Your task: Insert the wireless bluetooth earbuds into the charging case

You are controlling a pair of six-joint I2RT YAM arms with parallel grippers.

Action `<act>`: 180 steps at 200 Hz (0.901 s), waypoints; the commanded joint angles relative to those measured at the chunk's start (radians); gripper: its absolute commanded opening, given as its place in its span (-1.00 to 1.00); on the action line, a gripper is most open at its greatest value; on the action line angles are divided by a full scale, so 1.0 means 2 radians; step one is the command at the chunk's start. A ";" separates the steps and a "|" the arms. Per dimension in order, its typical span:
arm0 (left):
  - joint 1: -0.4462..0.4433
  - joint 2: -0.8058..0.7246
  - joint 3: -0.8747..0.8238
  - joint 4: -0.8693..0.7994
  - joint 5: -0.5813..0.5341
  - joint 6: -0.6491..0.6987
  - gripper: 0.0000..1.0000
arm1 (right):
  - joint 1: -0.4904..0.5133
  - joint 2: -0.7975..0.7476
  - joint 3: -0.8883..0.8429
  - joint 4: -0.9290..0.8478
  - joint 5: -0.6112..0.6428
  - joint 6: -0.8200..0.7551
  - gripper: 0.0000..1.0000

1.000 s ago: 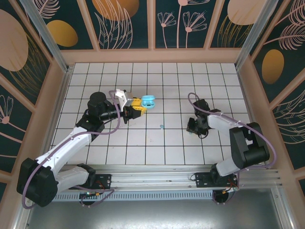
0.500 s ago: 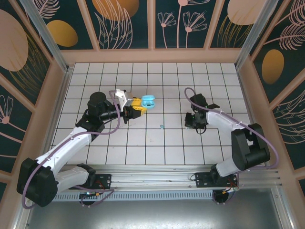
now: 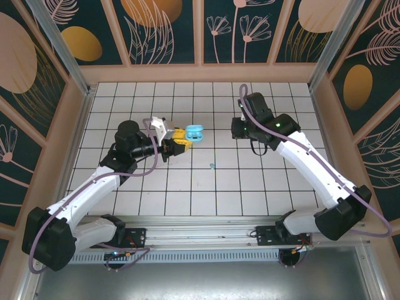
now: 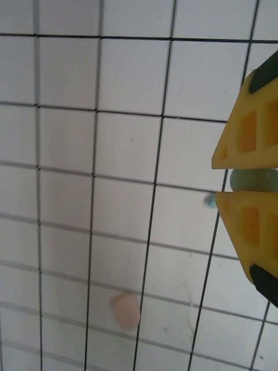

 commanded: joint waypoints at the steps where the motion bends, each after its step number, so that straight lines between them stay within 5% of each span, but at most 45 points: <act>1: 0.004 0.000 0.003 0.011 -0.001 0.001 -1.00 | 0.038 0.007 0.042 -0.048 0.037 -0.012 -0.74; 96: 0.004 0.000 0.003 0.011 -0.006 0.000 -1.00 | 0.171 0.076 0.168 -0.081 0.091 -0.046 -0.75; 180: 0.004 -0.006 0.000 0.007 -0.008 -0.001 -1.00 | 0.187 0.095 0.170 -0.078 0.097 -0.055 -0.74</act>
